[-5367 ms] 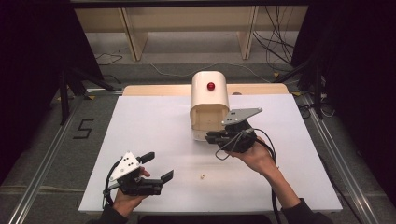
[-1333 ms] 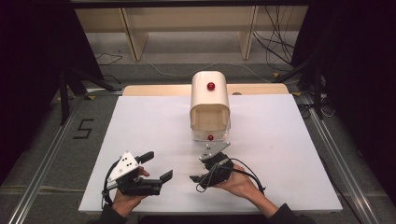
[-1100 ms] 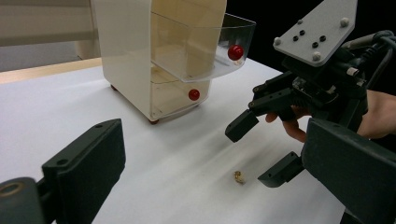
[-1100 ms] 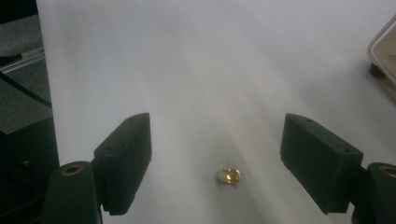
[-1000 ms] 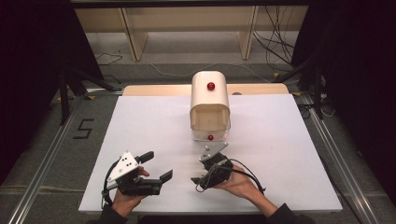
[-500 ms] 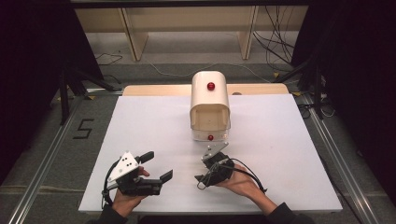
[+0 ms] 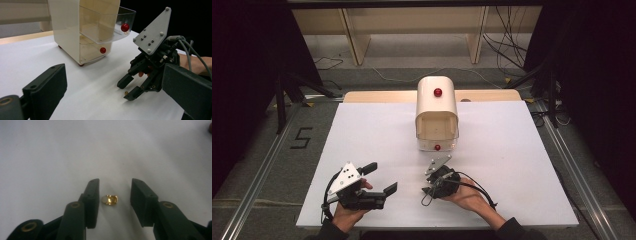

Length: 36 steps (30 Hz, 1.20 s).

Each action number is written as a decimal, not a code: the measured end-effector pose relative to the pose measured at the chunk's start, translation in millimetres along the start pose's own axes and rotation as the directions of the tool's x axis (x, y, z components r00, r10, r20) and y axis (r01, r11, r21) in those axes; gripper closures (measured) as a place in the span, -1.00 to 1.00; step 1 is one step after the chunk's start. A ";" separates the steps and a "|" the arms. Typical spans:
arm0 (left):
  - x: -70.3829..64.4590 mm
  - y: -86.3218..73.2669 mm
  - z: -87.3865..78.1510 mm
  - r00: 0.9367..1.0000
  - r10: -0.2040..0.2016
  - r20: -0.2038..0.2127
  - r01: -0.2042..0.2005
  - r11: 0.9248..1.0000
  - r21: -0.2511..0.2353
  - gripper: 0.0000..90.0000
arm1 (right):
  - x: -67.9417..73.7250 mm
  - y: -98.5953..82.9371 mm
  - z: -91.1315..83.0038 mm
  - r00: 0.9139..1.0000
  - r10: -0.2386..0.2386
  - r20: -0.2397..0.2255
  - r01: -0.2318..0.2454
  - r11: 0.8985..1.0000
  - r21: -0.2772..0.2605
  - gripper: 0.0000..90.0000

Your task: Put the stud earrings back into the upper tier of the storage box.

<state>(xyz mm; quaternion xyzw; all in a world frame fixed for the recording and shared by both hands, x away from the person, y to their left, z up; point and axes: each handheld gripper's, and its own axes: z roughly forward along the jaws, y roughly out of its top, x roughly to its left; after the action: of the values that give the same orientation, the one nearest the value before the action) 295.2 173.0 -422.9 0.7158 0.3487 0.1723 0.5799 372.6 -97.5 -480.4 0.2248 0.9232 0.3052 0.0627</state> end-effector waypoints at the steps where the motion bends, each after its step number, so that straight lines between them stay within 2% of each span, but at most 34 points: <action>1: 0.0 0.0 -0.1 1.000 0.000 -0.001 0.000 1.000 0.000 -0.88 | -0.1 0.0 -0.2 1.000 -0.003 0.006 0.003 1.000 0.001 0.40; 5: -0.1 0.1 -0.2 1.000 0.001 -0.001 -0.001 1.000 -0.002 -0.88 | -0.5 -0.8 0.0 1.000 -0.018 0.015 0.018 1.000 -0.004 0.51; 8: 0.1 0.1 -0.1 1.000 0.000 -0.002 0.000 1.000 0.001 -0.88 | 1.2 -0.8 0.3 1.000 -0.027 0.005 0.027 1.000 -0.008 0.66; 17: 0.1 0.2 -0.5 1.000 0.001 -0.001 -0.001 1.000 -0.001 -0.88 | 0.2 0.1 -1.5 1.000 -0.010 -0.004 0.010 1.000 -0.002 0.69; 21: 0.5 0.2 -0.5 1.000 0.001 -0.002 -0.001 1.000 -0.001 -0.88 | -3.3 2.6 -9.8 1.000 0.016 -0.018 -0.016 0.999 -0.041 0.69; 26: -0.1 0.1 0.2 1.000 0.004 -0.001 -0.004 1.000 0.002 -0.88 | -3.9 11.1 -27.3 1.000 0.008 -0.016 -0.010 0.995 -0.103 0.69; 36: 0.3 0.0 0.1 1.000 0.007 -0.001 -0.007 1.000 0.006 -0.88 | -2.8 22.5 -47.5 1.000 -0.005 -0.014 0.003 0.989 -0.146 0.69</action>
<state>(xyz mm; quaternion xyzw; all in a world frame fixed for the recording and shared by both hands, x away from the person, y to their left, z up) 295.5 173.2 -423.0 0.7186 0.3471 0.1737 0.5771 371.5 -108.2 -428.9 0.2156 0.8993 0.3733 0.0732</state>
